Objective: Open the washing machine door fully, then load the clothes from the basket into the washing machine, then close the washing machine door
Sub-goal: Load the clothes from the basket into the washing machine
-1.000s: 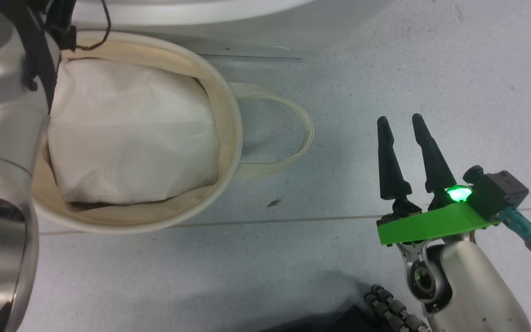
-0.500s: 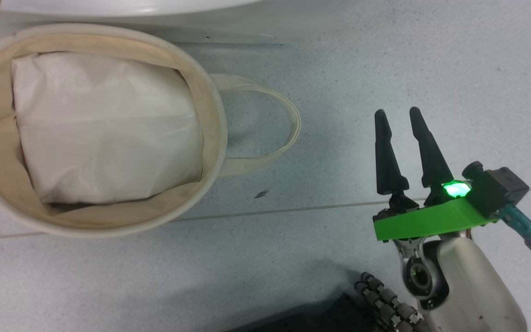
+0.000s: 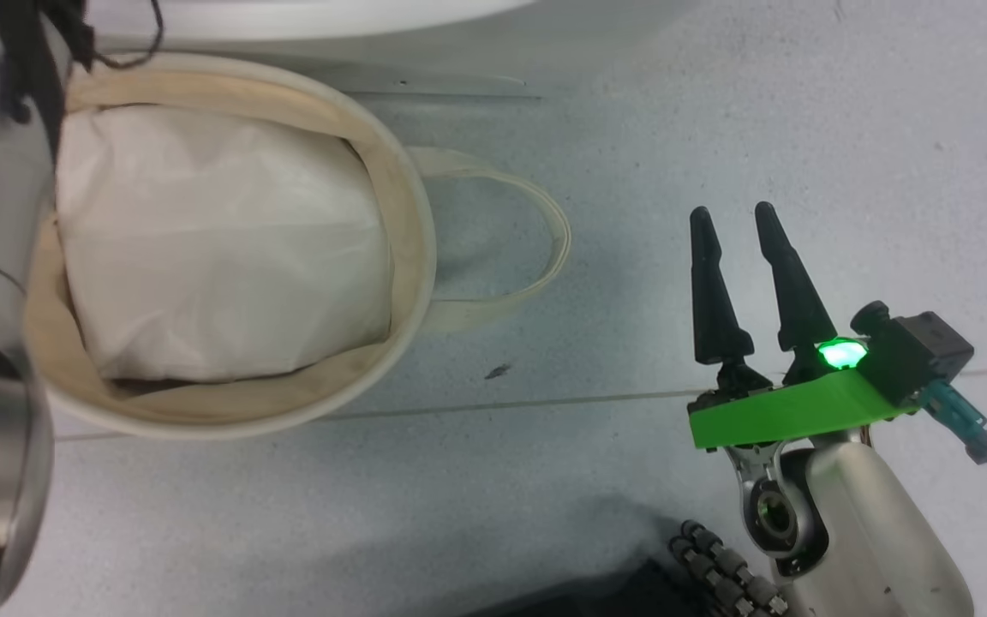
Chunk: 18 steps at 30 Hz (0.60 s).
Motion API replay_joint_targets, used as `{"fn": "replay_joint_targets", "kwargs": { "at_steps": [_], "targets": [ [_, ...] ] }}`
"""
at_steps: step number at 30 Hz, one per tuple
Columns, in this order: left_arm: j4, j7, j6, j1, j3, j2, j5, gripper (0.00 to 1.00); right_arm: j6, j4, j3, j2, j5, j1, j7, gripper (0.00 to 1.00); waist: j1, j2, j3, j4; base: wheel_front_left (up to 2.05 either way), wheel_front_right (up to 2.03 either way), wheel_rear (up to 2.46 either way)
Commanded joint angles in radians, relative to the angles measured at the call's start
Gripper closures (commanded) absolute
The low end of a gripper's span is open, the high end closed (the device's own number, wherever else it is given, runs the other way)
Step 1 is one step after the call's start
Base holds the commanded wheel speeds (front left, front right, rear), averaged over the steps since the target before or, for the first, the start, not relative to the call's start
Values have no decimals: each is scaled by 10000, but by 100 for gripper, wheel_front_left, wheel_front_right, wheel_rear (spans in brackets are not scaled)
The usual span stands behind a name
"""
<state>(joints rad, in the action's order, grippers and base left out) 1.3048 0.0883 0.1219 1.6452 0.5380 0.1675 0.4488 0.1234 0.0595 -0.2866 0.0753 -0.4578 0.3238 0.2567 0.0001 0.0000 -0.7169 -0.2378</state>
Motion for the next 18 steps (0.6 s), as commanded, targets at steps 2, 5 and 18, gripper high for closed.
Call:
{"fn": "replay_joint_targets", "kwargs": {
  "at_steps": [2,5,18],
  "targets": [
    [-182,284,-85,60,-12,160,99,0,73,-181,-181,22,8,-146,51,0,-1,0,310,150,0,0,0],
    [-215,1078,-88,-229,-163,24,287,0,73,-101,-107,103,-2,-153,51,0,-1,0,656,327,0,0,0],
    [-3089,1731,-502,-3844,-1181,55,320,0,73,179,-63,661,-62,-350,51,0,-1,0,2539,1364,0,0,0]
  ]
}}
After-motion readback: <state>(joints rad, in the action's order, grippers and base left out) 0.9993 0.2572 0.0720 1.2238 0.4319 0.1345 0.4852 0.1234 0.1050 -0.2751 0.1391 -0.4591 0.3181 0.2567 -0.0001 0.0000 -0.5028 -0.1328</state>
